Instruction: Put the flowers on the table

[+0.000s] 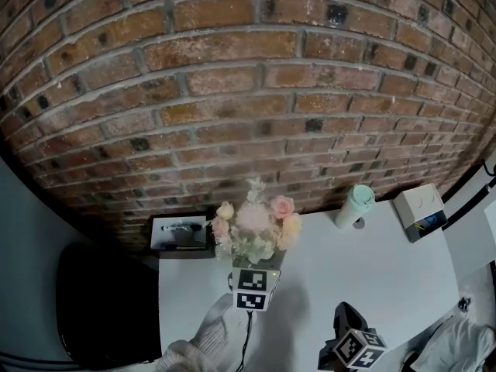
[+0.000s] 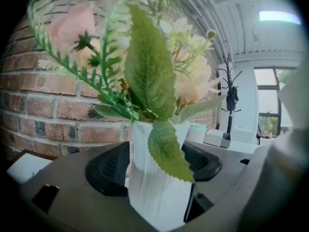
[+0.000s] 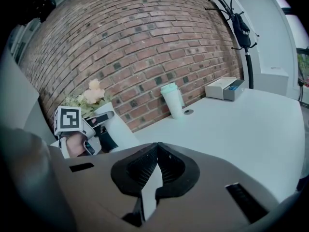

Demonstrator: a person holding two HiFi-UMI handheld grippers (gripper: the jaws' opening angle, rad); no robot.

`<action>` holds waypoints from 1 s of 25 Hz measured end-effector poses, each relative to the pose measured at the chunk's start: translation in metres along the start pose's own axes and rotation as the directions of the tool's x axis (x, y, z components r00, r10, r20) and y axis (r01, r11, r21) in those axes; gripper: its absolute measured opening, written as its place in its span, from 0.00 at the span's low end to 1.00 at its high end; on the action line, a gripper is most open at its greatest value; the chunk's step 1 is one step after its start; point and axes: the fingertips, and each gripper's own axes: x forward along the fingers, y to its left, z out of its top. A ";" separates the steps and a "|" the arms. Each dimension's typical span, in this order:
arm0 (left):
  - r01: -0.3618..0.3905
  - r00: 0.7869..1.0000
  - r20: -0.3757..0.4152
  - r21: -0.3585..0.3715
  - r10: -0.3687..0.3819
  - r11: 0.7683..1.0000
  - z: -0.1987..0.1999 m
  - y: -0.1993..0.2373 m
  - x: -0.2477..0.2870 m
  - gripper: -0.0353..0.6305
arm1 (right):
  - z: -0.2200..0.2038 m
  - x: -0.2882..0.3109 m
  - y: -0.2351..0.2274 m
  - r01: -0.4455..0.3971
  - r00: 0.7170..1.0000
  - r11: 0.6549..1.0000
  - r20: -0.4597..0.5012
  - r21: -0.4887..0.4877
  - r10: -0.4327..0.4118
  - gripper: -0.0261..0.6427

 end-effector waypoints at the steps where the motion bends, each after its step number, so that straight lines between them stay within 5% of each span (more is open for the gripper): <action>1: -0.008 1.000 -0.003 -0.005 0.008 1.000 -0.001 0.001 -0.001 0.53 | 0.000 -0.002 0.000 0.002 1.000 1.000 0.002 0.001 -0.002 0.07; 15: -0.042 0.998 -0.052 -0.104 0.037 0.994 -0.018 0.000 -0.047 0.53 | -0.004 -0.035 0.014 0.009 0.999 1.000 0.049 0.026 -0.010 0.07; 25: 0.073 0.988 -0.123 -0.146 -0.092 0.987 -0.036 -0.040 -0.119 0.53 | -0.017 -0.084 0.035 0.026 0.994 0.999 0.102 0.031 -0.029 0.07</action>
